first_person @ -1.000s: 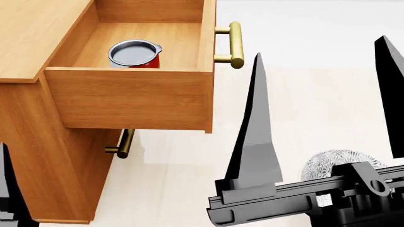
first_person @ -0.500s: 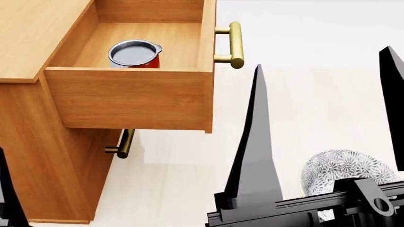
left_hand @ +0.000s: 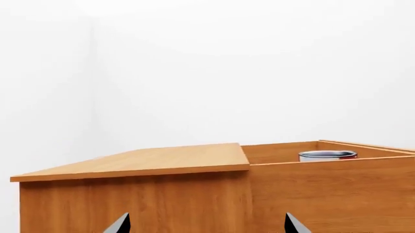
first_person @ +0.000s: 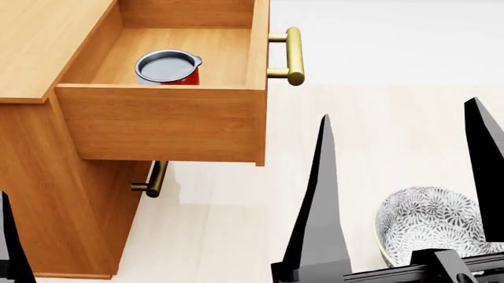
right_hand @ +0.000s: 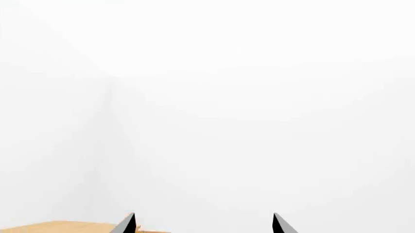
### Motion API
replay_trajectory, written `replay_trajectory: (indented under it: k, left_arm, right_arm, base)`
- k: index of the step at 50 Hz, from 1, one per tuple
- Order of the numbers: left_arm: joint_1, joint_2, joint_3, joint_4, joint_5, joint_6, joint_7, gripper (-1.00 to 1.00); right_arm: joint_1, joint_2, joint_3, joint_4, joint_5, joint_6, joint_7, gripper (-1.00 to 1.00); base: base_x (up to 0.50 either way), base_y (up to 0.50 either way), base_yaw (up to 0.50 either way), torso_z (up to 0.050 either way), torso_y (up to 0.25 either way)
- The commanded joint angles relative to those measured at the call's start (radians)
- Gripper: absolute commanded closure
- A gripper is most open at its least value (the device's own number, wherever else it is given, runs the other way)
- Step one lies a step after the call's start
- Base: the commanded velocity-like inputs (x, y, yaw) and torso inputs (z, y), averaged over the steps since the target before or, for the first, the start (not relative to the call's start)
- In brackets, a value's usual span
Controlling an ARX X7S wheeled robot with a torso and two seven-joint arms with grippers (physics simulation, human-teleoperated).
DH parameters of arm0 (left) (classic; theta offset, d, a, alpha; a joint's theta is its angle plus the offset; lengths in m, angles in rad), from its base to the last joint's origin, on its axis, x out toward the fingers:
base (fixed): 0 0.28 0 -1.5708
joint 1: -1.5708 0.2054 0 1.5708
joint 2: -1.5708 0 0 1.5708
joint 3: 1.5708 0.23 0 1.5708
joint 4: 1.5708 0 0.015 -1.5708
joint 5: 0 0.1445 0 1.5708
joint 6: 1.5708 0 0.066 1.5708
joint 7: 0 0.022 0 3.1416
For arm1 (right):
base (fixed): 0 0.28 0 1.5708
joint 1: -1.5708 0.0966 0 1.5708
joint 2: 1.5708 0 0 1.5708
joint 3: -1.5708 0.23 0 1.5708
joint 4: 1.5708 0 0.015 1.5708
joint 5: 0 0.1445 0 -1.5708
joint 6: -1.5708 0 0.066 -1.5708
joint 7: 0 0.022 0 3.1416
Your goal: Put the ketchup in the top drawer of the cabinet.
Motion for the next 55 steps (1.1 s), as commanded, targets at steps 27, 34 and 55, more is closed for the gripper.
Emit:
replay_trajectory:
  k: [27, 34, 55]
  left_arm:
    - [-0.044, -0.029, -0.001, 0.075, -0.028, -0.044, -0.035, -1.0]
    - [-0.043, -0.04, -0.001, 0.082, -0.037, -0.04, -0.045, -1.0]
    - [-0.069, -0.163, 0.064, 0.095, -0.078, 0.044, -0.175, -1.0]
  right_arm:
    - [0.037, 0.043, 0.042, -0.096, -0.004, 0.064, 0.025, -1.0]
    - [0.05, 0.043, 0.05, -0.11, 0.005, 0.077, 0.024, -1.0]
    - [0.093, 0.067, 0.059, -0.159, 0.002, 0.103, 0.044, -1.0]
  base:
    - [0.0, 0.0, 0.0, 0.0, 0.0]
    - [0.0, 0.0, 0.0, 0.0, 0.0]
    - [0.0, 0.0, 0.0, 0.0, 0.0]
